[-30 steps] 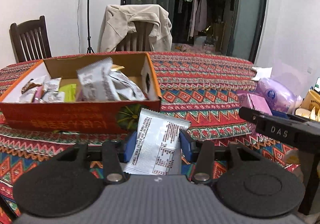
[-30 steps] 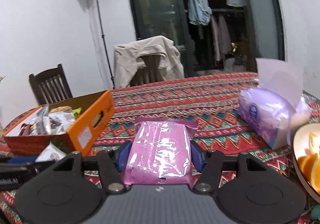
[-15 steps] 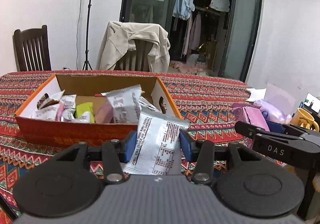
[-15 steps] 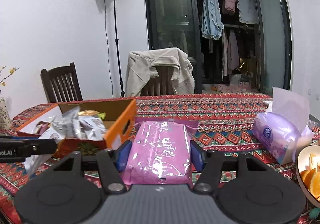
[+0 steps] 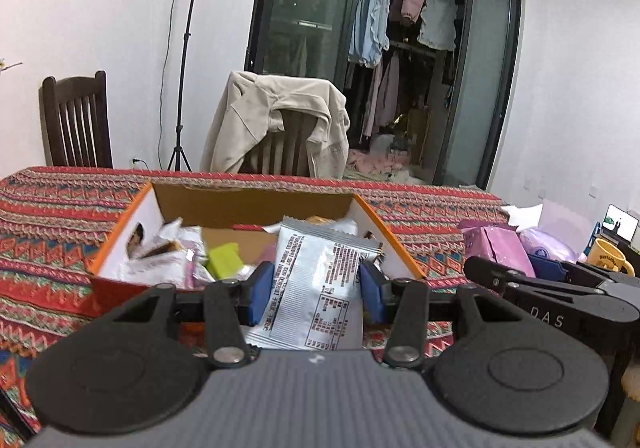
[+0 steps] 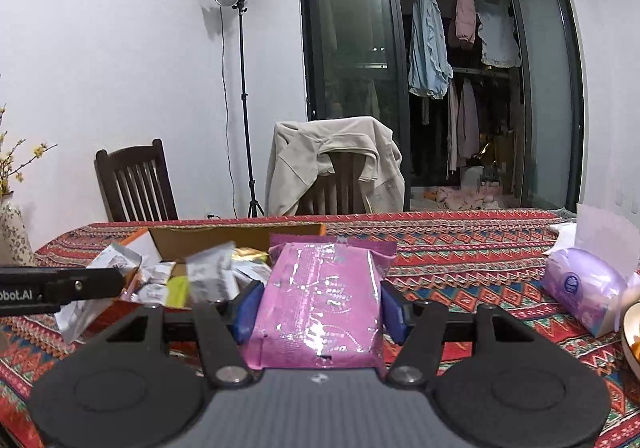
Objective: Organize snacks
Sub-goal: 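Carry the pink and white packets up over the orange box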
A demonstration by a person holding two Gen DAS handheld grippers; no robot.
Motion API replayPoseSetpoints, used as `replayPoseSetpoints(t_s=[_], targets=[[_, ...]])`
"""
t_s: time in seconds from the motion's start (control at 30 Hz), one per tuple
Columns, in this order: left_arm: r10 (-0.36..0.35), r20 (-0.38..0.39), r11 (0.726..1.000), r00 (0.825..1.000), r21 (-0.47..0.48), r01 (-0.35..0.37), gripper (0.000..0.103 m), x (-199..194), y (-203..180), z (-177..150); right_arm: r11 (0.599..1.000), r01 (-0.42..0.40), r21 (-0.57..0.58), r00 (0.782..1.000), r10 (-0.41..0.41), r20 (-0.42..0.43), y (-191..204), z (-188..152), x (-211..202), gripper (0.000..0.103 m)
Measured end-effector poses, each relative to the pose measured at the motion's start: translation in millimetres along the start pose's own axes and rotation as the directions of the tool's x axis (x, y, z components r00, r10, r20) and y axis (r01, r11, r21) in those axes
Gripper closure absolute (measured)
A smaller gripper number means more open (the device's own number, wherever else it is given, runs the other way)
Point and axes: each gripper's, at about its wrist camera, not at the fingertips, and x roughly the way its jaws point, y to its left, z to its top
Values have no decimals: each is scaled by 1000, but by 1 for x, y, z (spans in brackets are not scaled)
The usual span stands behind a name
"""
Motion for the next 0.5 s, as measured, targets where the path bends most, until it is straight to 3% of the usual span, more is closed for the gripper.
replayPoseSetpoints(t_s=[0.2,0.5], targets=[[17,34,999,999,-27,-16,55,-1,30,17,999,-7,-31,1000,7,-5,38,14,17,42],[75,30,995,997,-74,-73,55,33,67,46,997,-15,-71,1000,13,-27,79,38,64,42]])
